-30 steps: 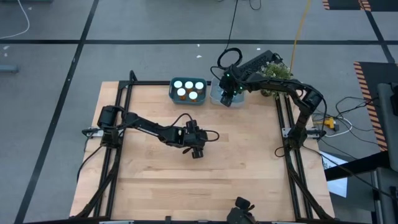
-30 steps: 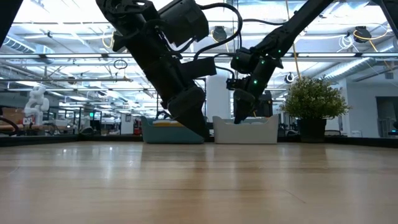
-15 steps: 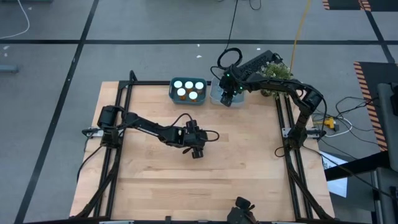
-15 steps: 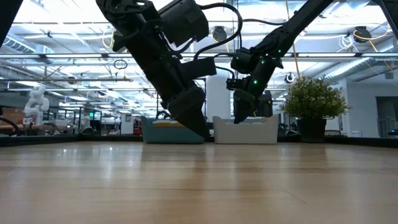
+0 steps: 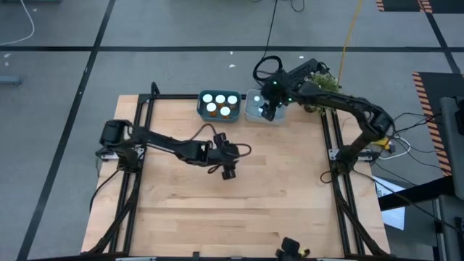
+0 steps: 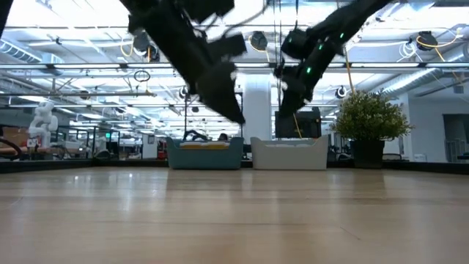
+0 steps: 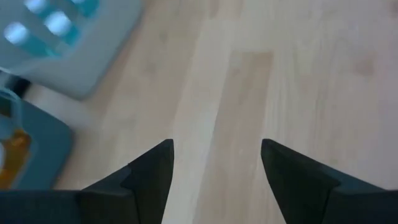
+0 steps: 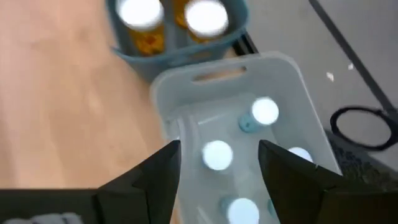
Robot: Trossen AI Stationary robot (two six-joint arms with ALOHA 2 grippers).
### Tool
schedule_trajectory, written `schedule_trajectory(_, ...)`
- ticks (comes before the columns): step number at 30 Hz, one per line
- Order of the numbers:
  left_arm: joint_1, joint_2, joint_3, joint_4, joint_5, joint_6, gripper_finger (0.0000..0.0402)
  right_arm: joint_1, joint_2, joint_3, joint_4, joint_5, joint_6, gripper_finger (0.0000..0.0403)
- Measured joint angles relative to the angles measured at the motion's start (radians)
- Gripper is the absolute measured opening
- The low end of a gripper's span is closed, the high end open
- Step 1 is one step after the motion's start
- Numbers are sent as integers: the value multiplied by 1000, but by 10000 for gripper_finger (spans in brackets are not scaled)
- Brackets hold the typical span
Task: Pick and place medicine bottles into bin by pill shape (circle, oval)
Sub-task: Return to Home Position
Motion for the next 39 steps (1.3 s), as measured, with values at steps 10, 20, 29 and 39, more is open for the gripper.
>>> schedule_trajectory(10,-1,-212,-16,-59,-1,30,233,154,-336,-182,35,-23,17,161)
schedule_trajectory(20,-2,-491,-244,40,28,35,89,366,-709,-469,251,105,41,56)
schedule_trajectory(29,-4,-810,-573,301,154,74,5,481,-933,-672,363,109,64,2)
schedule_trajectory(39,-4,-1082,-880,548,235,106,20,585,-1038,-806,429,109,47,1)
